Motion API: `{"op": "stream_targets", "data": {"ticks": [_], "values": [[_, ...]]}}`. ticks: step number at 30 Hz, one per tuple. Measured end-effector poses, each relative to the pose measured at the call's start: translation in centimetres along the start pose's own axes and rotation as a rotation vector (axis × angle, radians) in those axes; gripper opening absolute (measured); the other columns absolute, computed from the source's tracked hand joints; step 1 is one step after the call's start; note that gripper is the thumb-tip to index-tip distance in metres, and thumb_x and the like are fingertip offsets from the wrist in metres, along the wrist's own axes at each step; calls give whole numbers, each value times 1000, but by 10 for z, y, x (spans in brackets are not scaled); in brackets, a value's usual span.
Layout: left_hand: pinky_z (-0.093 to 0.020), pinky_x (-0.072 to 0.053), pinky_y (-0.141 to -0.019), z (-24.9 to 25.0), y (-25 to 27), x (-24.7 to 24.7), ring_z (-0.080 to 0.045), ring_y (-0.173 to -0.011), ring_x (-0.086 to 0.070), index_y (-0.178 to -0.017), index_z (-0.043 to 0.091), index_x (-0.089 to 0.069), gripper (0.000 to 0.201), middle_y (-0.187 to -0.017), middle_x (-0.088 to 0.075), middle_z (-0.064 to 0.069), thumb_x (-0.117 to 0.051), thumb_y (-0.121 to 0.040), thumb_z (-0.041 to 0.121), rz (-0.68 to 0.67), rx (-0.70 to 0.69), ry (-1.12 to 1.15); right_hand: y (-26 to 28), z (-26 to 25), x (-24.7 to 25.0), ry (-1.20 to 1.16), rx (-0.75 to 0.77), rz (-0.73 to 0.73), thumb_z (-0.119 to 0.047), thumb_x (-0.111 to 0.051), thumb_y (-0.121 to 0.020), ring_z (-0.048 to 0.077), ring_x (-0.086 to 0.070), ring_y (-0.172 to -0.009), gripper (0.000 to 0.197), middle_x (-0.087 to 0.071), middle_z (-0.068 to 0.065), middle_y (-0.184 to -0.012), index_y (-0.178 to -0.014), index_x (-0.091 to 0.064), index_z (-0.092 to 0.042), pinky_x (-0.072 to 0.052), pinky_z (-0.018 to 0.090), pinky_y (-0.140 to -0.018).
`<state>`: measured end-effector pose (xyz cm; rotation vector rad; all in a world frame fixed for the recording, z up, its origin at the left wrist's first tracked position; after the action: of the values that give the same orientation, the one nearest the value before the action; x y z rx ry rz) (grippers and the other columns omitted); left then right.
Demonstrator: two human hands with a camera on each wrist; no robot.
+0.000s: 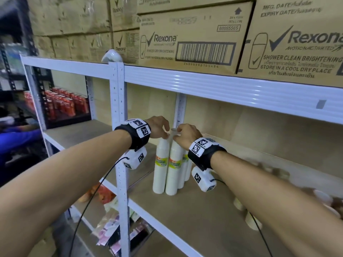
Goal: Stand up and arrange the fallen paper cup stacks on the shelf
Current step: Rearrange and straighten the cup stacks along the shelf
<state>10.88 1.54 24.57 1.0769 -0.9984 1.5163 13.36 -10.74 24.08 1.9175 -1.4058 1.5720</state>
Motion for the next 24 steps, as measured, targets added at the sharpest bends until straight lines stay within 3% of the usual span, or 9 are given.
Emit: {"op": "stream_targets", "data": {"ticks": [3,5,7,10,12,18,24], "values": [[-28,-43,-85,-5,0,-10,-22,-114,-53,-130,26,-57,47,-138,-49,-1,-70,-86,34,-14,6,24,-4,-3,-8,16,8,-21,-26,-61,-86,29,-64,-102,35,-63,10,-122,-119,-64,-15,-53,31,-77],[-28,-42,-87,-4,0,-15,-23,-123,-51,-135,23,-54,51,-143,-47,-3,-69,-87,31,-13,-7,27,-7,-5,-12,30,6,-32,-24,-62,-84,29,-64,-100,33,-62,11,-120,-115,-65,-14,-48,28,-70],[-28,-42,-86,0,0,-18,-24,-124,-50,-136,20,-54,50,-143,-47,-4,-67,-88,27,-3,-29,32,-8,-6,-15,41,-1,-52,-22,-64,-83,29,-63,-101,32,-60,14,-121,-112,-66,-10,-49,29,-72],[-28,-42,-81,3,-1,-21,-25,-118,-53,-130,17,-58,43,-137,-50,-7,-67,-88,21,5,-59,52,-9,-3,-18,47,-18,-80,-18,-65,-84,32,-60,-109,34,-53,18,-126,-115,-65,-6,-53,34,-86],[-28,-43,-78,3,-1,-22,-25,-114,-54,-127,17,-60,40,-134,-52,-7,-67,-87,19,3,-66,61,-9,-1,-17,42,-27,-71,-18,-65,-84,33,-59,-110,34,-51,19,-127,-116,-64,-5,-52,35,-89],[-24,-52,-59,6,0,-20,-23,-94,-62,-119,17,-64,37,-123,-54,-4,-71,-82,15,-54,-79,97,-1,-3,-10,-13,-8,-73,-14,-66,-85,29,-62,-104,27,-64,11,-117,-111,-64,-8,-50,31,-79],[-30,-59,-66,23,-2,-17,-27,-88,-70,-109,20,-66,30,-115,-58,-5,-74,-81,15,-142,-106,76,8,4,2,-6,-12,-75,-14,-68,-83,30,-62,-102,31,-64,12,-116,-112,-65,-6,-52,32,-79]]}}
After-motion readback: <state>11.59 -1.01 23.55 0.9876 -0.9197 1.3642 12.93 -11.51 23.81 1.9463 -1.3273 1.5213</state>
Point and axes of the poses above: each hand's wrist, its own y-axis away from the middle knuckle, its own x-axis out of the back of the hand, z = x × y, the point moved 9 cm from there along -y, towards the middle knuckle
